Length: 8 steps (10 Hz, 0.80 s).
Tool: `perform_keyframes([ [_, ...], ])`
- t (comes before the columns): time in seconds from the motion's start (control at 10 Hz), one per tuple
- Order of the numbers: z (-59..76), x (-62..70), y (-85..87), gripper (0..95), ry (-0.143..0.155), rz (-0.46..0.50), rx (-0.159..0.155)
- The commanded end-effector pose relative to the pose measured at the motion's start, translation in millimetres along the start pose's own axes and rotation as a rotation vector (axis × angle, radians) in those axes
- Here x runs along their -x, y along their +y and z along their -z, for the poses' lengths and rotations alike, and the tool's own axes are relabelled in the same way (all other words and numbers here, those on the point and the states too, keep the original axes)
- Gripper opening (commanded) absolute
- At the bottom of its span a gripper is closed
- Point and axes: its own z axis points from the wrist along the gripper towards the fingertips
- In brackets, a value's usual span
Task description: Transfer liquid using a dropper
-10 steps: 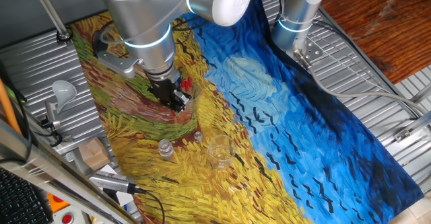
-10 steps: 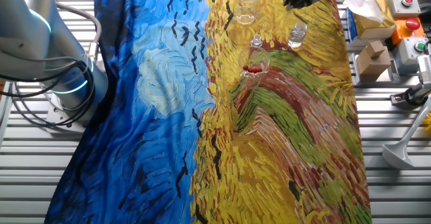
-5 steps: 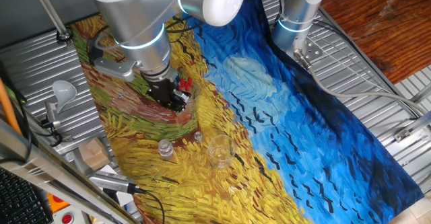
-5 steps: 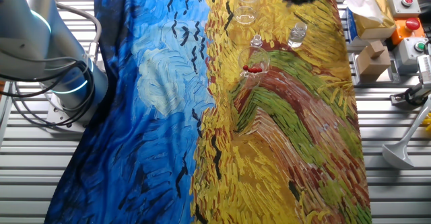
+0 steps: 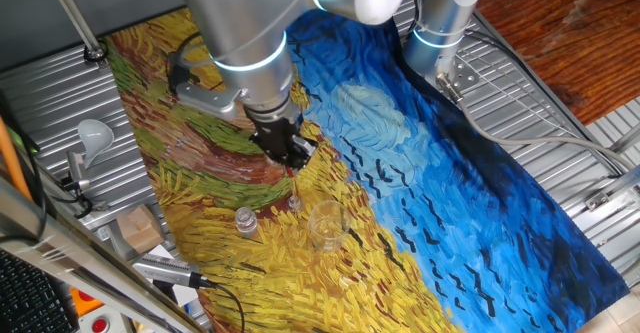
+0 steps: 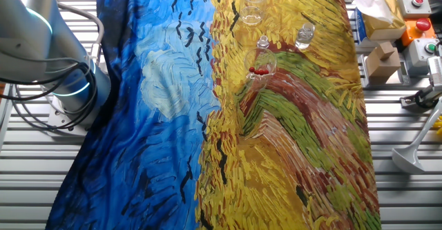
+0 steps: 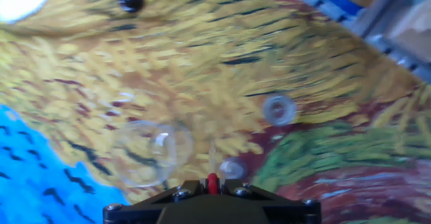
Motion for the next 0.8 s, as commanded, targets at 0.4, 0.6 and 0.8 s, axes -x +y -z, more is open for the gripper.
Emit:
perform_keyframes([
  [0.4,0.1,-0.5,0.1,0.0,-0.019,0.129,0.020],
  [0.6,0.1,-0.5,0.1,0.0,-0.025,0.122,0.028],
  [0.8,4.1,-3.8,20.2,0.0,-0.019,0.087,0.024],
])
